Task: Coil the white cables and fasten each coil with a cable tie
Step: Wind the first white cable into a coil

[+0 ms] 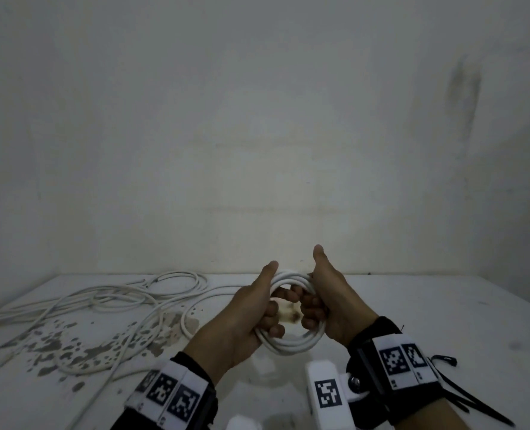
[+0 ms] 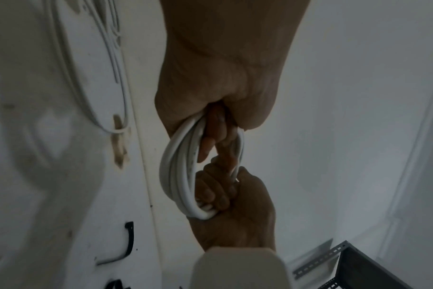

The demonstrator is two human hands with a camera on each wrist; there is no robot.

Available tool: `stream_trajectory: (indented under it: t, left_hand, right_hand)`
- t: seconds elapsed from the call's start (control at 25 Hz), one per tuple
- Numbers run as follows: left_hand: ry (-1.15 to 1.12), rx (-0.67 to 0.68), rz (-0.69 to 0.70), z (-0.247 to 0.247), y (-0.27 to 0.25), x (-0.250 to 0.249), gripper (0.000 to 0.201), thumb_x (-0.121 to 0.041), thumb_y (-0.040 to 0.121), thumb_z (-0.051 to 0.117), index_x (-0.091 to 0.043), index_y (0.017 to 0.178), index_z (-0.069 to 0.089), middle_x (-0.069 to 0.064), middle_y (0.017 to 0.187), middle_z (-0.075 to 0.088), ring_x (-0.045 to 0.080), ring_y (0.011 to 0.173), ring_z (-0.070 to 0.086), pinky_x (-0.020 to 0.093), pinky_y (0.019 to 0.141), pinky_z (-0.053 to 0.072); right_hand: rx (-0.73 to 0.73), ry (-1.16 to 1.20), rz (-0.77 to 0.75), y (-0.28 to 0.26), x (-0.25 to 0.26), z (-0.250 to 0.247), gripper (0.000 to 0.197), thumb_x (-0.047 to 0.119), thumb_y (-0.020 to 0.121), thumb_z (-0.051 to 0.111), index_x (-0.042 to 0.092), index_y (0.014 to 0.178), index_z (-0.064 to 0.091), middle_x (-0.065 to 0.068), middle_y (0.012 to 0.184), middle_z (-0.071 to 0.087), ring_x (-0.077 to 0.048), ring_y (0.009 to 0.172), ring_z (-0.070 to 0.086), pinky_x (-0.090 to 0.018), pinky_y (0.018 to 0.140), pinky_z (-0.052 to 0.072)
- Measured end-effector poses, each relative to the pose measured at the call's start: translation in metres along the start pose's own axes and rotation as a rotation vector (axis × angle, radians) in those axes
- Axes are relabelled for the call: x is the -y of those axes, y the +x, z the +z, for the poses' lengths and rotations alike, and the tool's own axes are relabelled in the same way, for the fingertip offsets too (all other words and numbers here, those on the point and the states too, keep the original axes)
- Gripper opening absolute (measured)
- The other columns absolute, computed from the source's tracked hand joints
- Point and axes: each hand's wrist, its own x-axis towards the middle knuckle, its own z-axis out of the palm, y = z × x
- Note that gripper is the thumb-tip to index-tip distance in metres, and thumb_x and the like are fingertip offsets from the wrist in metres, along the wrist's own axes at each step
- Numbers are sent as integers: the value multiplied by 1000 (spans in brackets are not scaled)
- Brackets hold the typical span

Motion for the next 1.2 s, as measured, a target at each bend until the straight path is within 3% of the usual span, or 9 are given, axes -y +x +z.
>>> stream_trajectory:
  t: [0.12,0.24,0.36,0.44,0.64,0.84,1.04,1.12,1.2]
  left_hand:
    - [-51,23,-65,0,1,6,51,-52,94,54,-5,72,58,-3,48,21,12,38,16,23,41,27]
    - [-103,-50,-49,-2,3,11,53,-53,92,56,-11,59,50,-4,44,23,11,35,18,22,41,25]
    - [-118,-72,-32,0,5,11,54,-50,92,56,-14,52,46,-4,44,20,11,34,17,23,40,25]
    - [-116,-46,-34,6,10,11,54,-48,93,56,-15,51,44,-4,45,19,12,34,16,24,41,26]
    - [-28,12,-57,34,22,11,52,-45,97,49,-15,56,40,-5,42,19,12,32,15,22,37,28]
    - [37,48,-64,74,32,12,44,-42,95,51,-14,62,43,-5,43,23,12,33,16,23,41,31]
    - [71,80,-100,106,33,16,43,-41,93,52,-13,62,47,-4,45,25,13,37,19,24,41,35]
    - [72,89,-112,114,31,18,44,-41,93,52,-12,61,46,-4,45,25,13,36,19,24,41,36]
    - [61,98,-118,118,31,20,44,-40,93,52,-13,60,46,-4,45,25,13,36,19,25,41,36]
  right_hand:
    - [51,-21,26,1,-5,-5,81,72,95,23,8,58,54,-2,46,34,-16,37,28,-23,41,32]
    - [143,-88,-28,-1,-9,-7,79,68,98,23,4,76,65,-9,54,50,-23,46,48,-30,50,47]
    - [43,-357,-54,-4,-5,-25,73,65,100,20,8,95,67,-12,83,67,-27,76,63,-36,70,54]
    - [-37,-473,-61,-7,6,-55,67,60,102,25,8,100,66,-12,89,68,-27,79,65,-37,72,54]
    - [-101,-891,13,-31,30,-139,50,44,104,39,4,98,67,-10,80,65,-24,63,63,-32,59,55]
    - [-15,-1445,227,-46,19,-174,39,40,102,48,8,96,69,-2,75,65,-15,55,58,-22,46,47]
    - [3,-1581,250,-31,-11,-180,34,38,100,54,6,88,60,-5,86,56,-13,57,47,-24,56,42]
    - [-17,-1576,259,-23,-26,-186,34,36,98,58,12,76,48,-9,96,55,-18,66,51,-26,62,45]
    - [-59,-1541,227,-19,-36,-191,25,31,95,62,12,84,49,-11,104,60,-24,81,57,-30,73,51]
